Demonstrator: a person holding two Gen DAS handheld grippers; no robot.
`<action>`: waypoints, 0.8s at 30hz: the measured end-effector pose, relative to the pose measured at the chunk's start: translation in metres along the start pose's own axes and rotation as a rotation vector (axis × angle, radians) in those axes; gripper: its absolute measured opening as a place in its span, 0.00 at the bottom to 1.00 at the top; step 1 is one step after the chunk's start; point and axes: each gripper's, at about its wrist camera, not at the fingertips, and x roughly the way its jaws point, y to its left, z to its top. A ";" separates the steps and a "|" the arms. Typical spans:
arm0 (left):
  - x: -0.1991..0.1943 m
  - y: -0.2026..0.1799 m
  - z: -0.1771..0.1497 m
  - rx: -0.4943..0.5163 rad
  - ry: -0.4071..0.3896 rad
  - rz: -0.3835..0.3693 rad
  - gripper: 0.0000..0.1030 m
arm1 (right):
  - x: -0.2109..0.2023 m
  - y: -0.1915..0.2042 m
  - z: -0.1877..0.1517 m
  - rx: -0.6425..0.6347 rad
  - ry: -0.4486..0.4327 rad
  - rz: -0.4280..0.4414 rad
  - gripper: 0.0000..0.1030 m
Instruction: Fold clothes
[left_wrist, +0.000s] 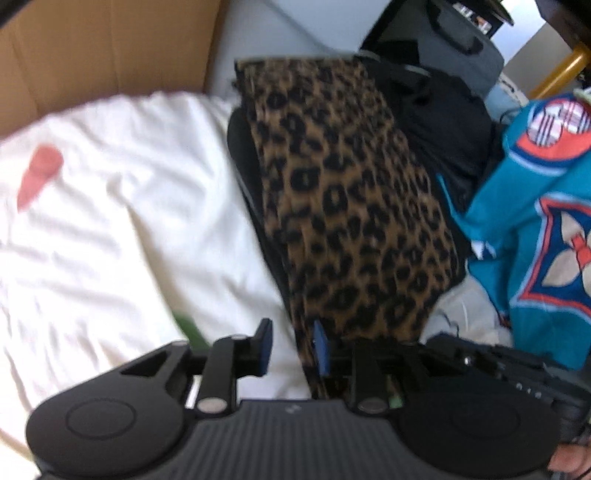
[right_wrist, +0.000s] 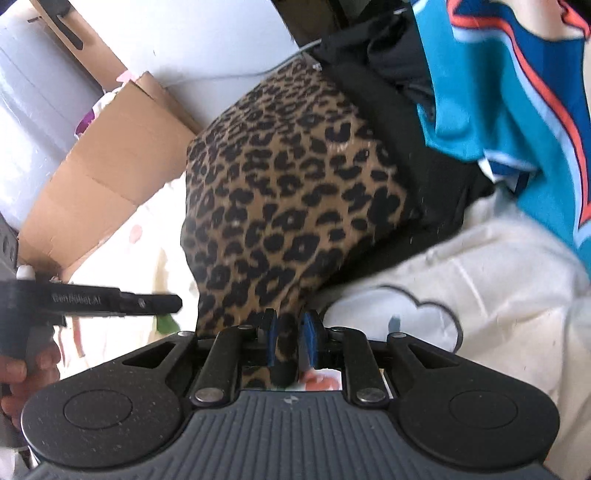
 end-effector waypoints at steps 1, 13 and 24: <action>-0.001 -0.001 0.006 0.005 -0.013 -0.001 0.26 | -0.002 0.001 0.003 -0.006 -0.013 -0.002 0.16; 0.005 -0.040 0.054 0.128 -0.131 -0.050 0.26 | 0.007 0.024 0.032 -0.149 -0.102 -0.041 0.17; 0.033 -0.044 0.049 0.214 -0.075 0.003 0.28 | 0.034 0.007 0.035 -0.078 -0.043 -0.071 0.26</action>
